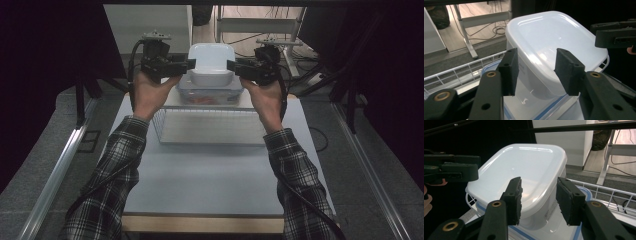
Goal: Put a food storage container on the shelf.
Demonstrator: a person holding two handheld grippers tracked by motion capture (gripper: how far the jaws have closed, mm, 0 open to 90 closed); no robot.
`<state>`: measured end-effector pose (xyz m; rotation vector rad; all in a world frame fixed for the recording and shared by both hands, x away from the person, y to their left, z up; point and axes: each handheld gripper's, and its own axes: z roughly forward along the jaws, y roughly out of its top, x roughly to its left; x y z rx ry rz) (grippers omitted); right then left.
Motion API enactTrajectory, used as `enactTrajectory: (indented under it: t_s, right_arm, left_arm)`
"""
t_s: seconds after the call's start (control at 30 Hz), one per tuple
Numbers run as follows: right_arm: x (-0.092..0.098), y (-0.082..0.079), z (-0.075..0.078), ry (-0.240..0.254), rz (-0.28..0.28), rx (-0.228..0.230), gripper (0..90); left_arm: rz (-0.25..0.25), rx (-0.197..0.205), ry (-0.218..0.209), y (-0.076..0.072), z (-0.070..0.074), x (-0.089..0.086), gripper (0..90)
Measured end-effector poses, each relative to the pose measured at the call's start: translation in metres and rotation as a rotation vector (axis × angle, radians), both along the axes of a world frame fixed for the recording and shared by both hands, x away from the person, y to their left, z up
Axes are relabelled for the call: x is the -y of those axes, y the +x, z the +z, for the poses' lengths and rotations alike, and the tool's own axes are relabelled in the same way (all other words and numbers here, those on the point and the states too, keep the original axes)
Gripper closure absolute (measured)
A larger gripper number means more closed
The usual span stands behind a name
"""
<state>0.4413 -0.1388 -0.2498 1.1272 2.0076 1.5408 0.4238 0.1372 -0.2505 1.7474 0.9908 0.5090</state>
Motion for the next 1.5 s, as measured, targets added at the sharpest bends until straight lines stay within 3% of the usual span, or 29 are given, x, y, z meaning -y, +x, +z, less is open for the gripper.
enactTrajectory:
  t_s: [0.17,0.57,0.93,1.13,1.5]
  right_arm:
    - [0.004,0.001,0.001,0.022,0.003,0.000,51.0]
    - [0.009,-0.012,0.004,0.006,0.064,0.002,42.1]
    - [0.016,-0.021,-0.004,-0.007,0.124,-0.001,31.5]
    - [0.015,-0.026,-0.012,-0.024,0.162,-0.004,25.6]
    - [0.014,-0.035,-0.026,-0.054,0.212,-0.008,16.4]
  left_arm:
    - [-0.019,0.010,0.009,-0.003,0.003,0.002,48.5]
    - [-0.087,0.011,0.006,-0.019,0.001,-0.002,37.1]
    - [-0.141,0.006,0.007,-0.032,-0.011,-0.008,25.6]
    - [-0.167,0.002,0.035,-0.038,-0.020,-0.008,16.3]
    - [-0.202,-0.019,0.046,-0.043,-0.043,-0.009,9.4]
